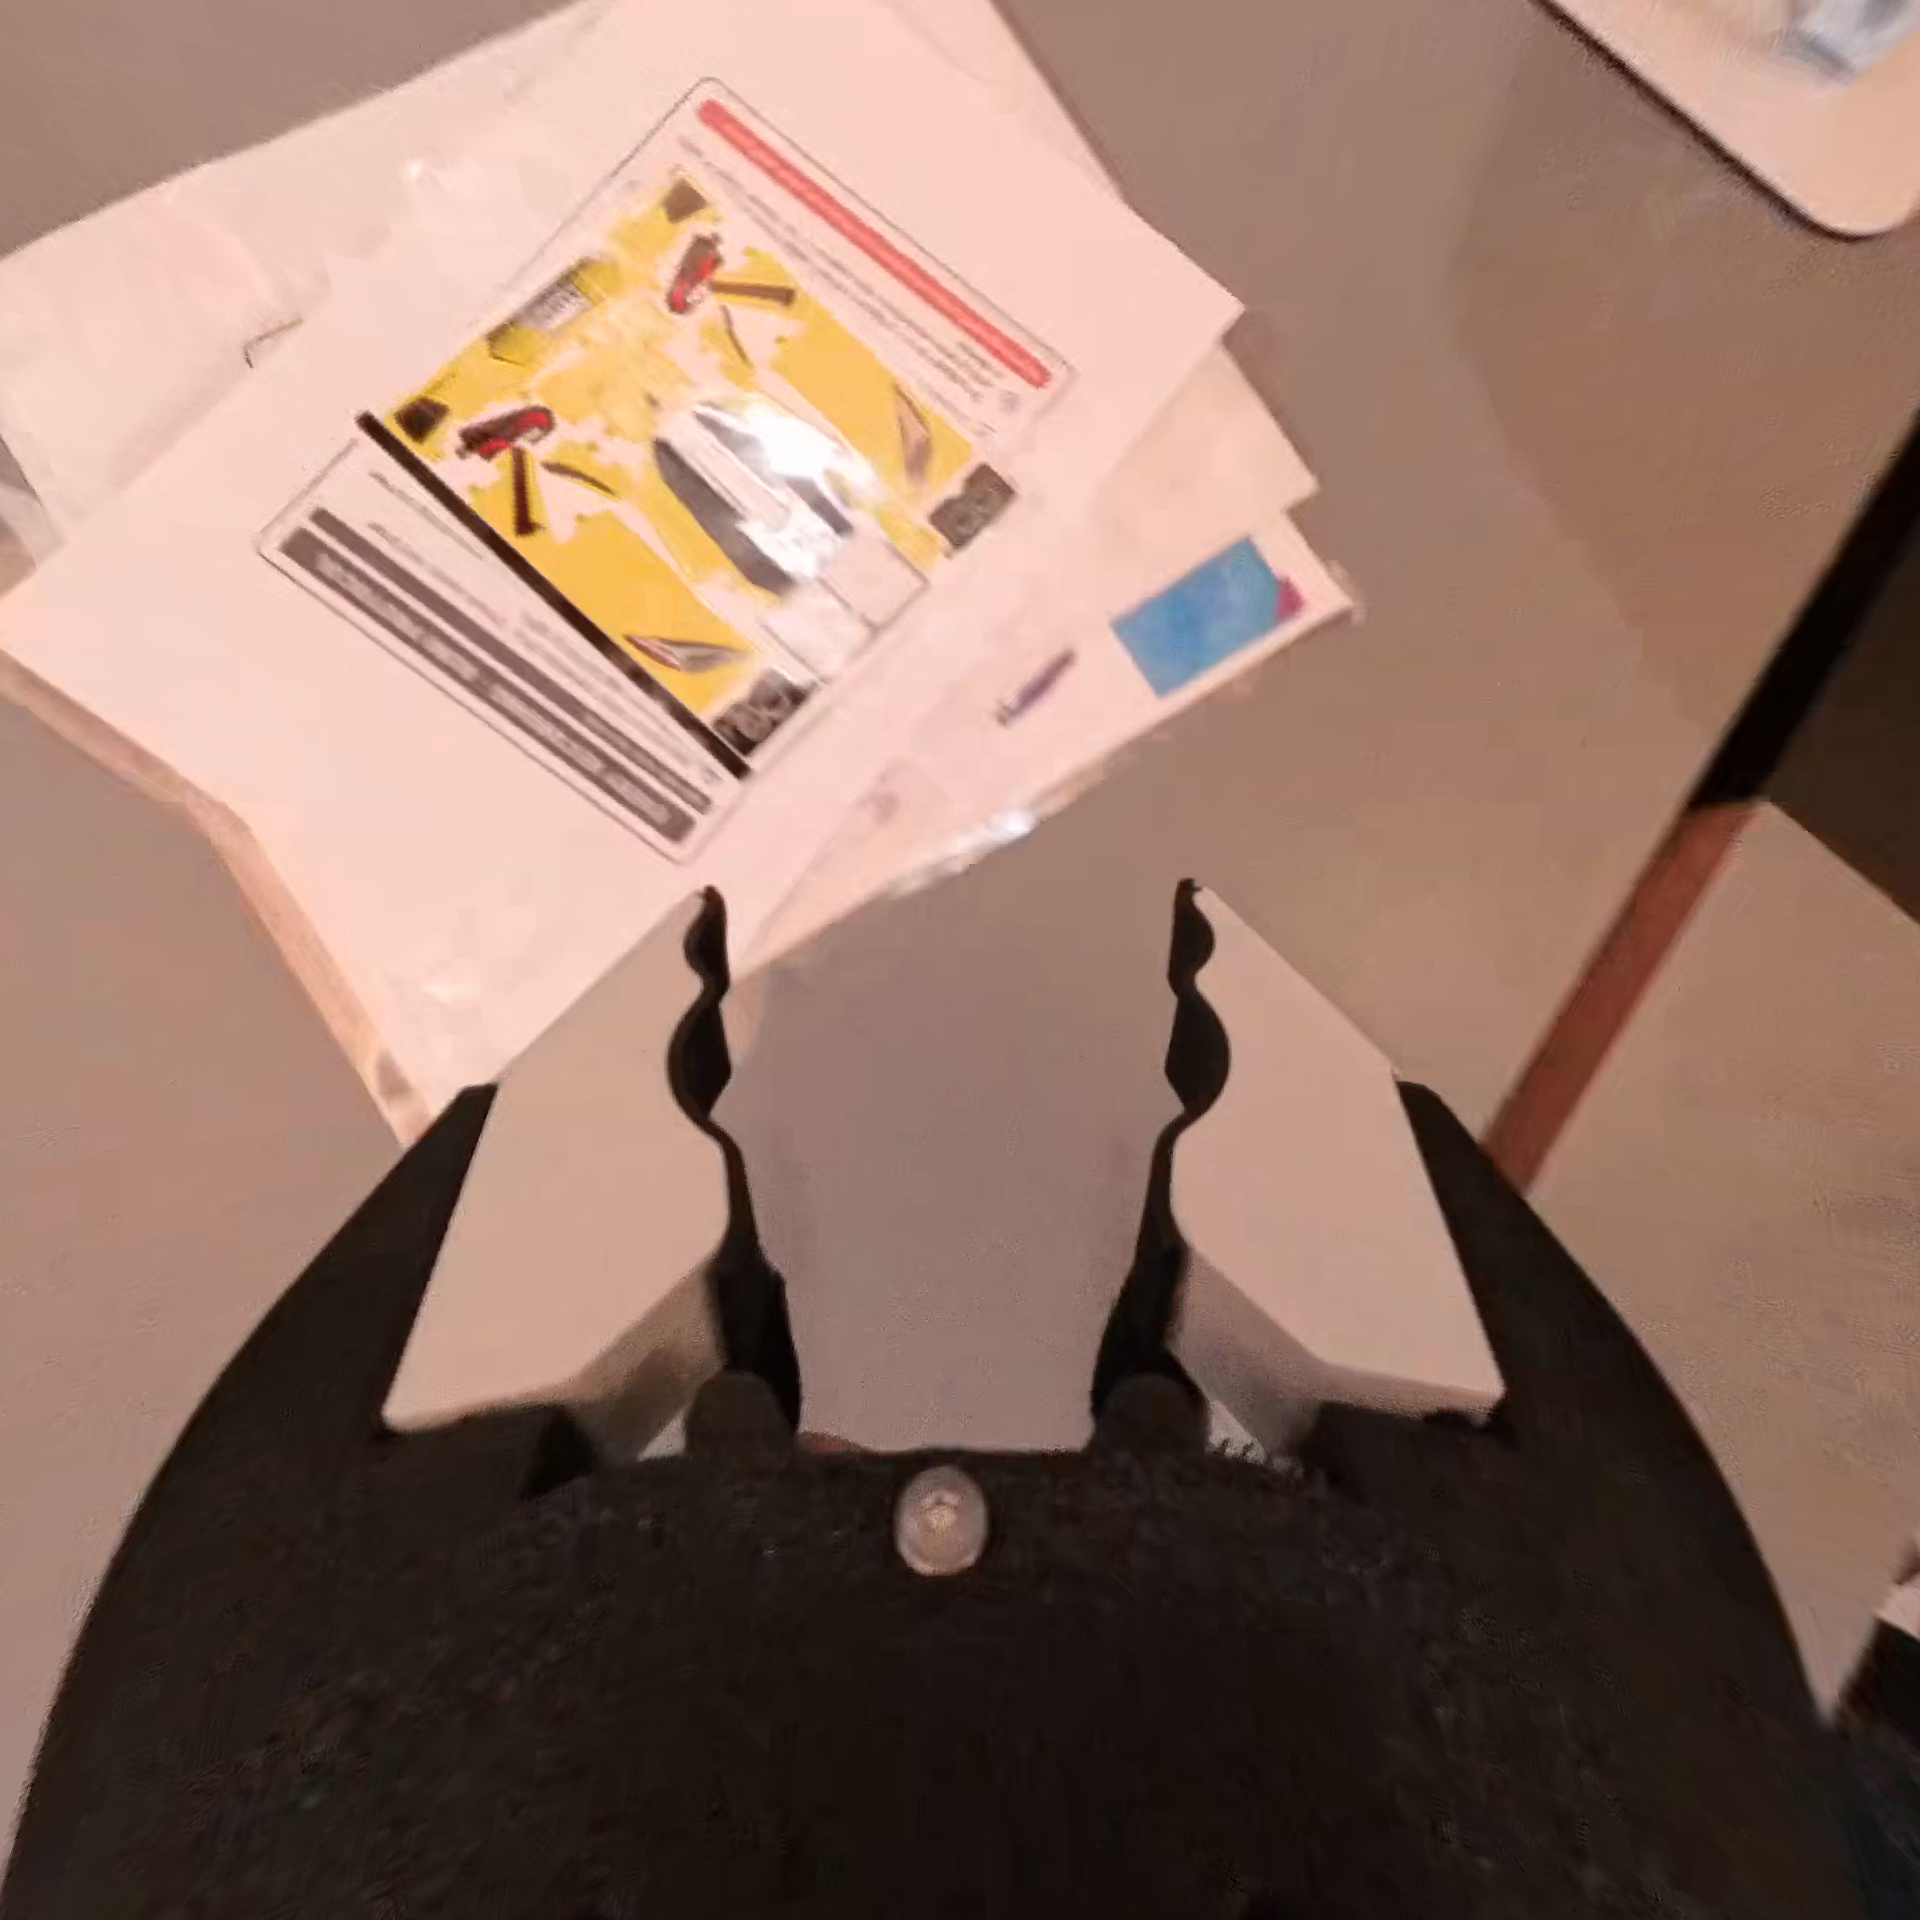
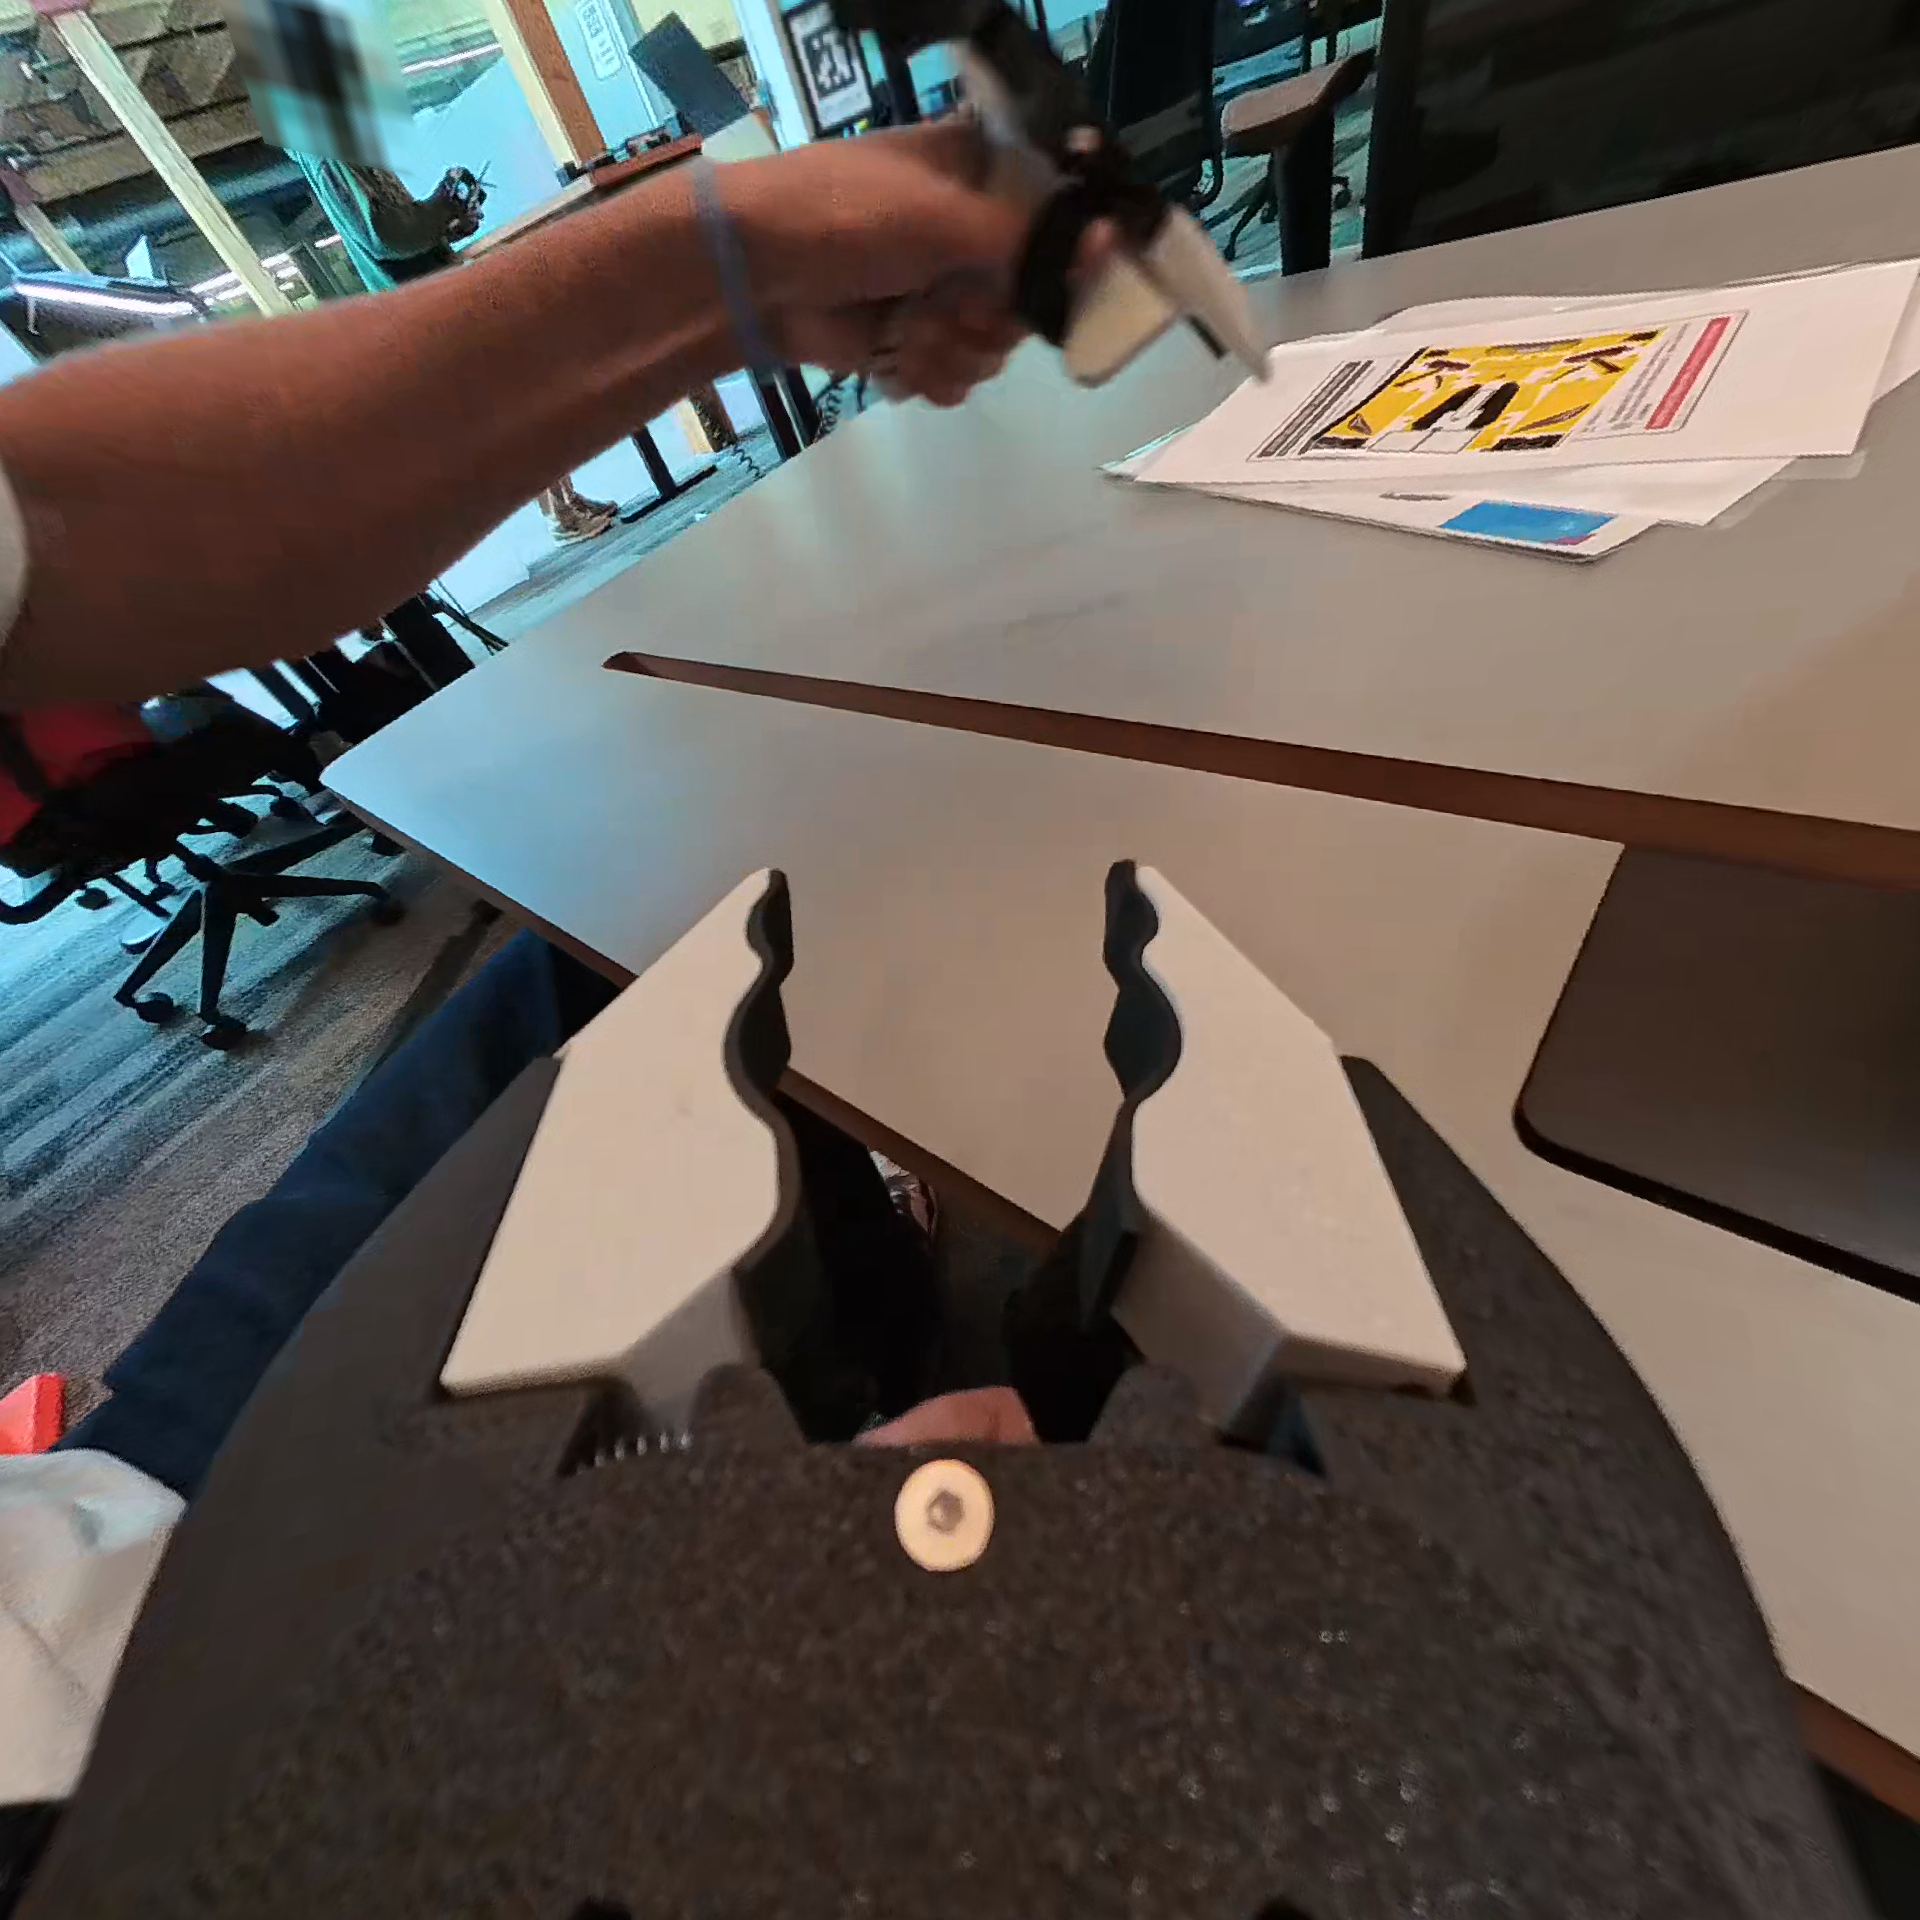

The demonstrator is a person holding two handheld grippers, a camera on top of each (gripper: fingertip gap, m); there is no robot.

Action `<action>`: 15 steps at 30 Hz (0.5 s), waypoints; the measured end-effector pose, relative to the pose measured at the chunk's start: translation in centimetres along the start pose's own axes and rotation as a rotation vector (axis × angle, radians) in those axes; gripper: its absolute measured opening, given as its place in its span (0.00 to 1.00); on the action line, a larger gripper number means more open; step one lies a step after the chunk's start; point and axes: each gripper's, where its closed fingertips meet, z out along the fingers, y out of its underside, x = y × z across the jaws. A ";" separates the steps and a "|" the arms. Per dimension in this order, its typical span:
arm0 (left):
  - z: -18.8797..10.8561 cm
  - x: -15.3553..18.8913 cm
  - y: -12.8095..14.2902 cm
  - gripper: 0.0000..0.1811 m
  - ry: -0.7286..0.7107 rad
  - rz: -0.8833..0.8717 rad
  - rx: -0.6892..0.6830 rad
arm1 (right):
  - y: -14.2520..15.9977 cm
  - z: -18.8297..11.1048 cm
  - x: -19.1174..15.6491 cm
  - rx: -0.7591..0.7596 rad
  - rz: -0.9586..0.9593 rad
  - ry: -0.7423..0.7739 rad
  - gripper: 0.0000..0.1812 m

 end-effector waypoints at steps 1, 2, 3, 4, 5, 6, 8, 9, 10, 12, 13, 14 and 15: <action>1.6 -1.7 -0.8 0.47 -0.044 0.017 -0.039 | 0.0 0.0 0.0 -0.002 -0.001 -0.002 0.33; 2.8 -3.3 -1.3 0.47 -0.098 0.047 -0.081 | 0.1 0.0 0.0 -0.004 -0.004 -0.002 0.33; 3.8 -4.2 -1.5 0.47 -0.120 0.060 -0.115 | 0.1 -0.1 0.1 -0.007 -0.008 -0.001 0.33; 4.7 -4.4 -1.5 0.47 -0.099 0.044 -0.141 | 0.2 -0.1 0.2 -0.009 -0.009 0.001 0.32; 5.3 -4.4 -1.4 0.47 -0.070 0.019 -0.161 | 0.2 -0.2 0.3 -0.012 -0.009 0.002 0.32; 5.7 -4.7 -1.4 0.47 -0.077 0.008 -0.169 | 0.2 -0.2 0.4 -0.014 -0.006 0.002 0.32; 6.3 -5.5 -1.5 0.47 -0.118 0.015 -0.163 | 0.3 -0.3 0.6 -0.014 0.008 -0.002 0.32; 6.6 -5.7 -1.5 0.46 -0.117 0.006 -0.158 | 0.2 -0.3 0.6 -0.012 0.018 -0.007 0.32; 6.9 -5.7 -1.4 0.46 -0.108 -0.010 -0.156 | 0.2 -0.4 0.6 -0.010 0.028 -0.012 0.32; 7.6 -5.8 -1.2 0.44 -0.097 -0.033 -0.149 | 0.3 -0.3 0.6 -0.012 0.047 -0.020 0.32; 7.6 -6.0 -1.4 0.41 -0.112 -0.025 -0.132 | 0.4 -0.2 0.6 -0.017 0.052 -0.023 0.32; 7.6 -6.2 -1.4 0.39 -0.118 -0.019 -0.129 | 0.5 -0.2 0.6 -0.022 0.054 -0.023 0.32; 7.6 -6.2 -1.4 0.39 -0.117 -0.016 -0.126 | 0.6 -0.2 0.6 -0.026 0.052 -0.022 0.32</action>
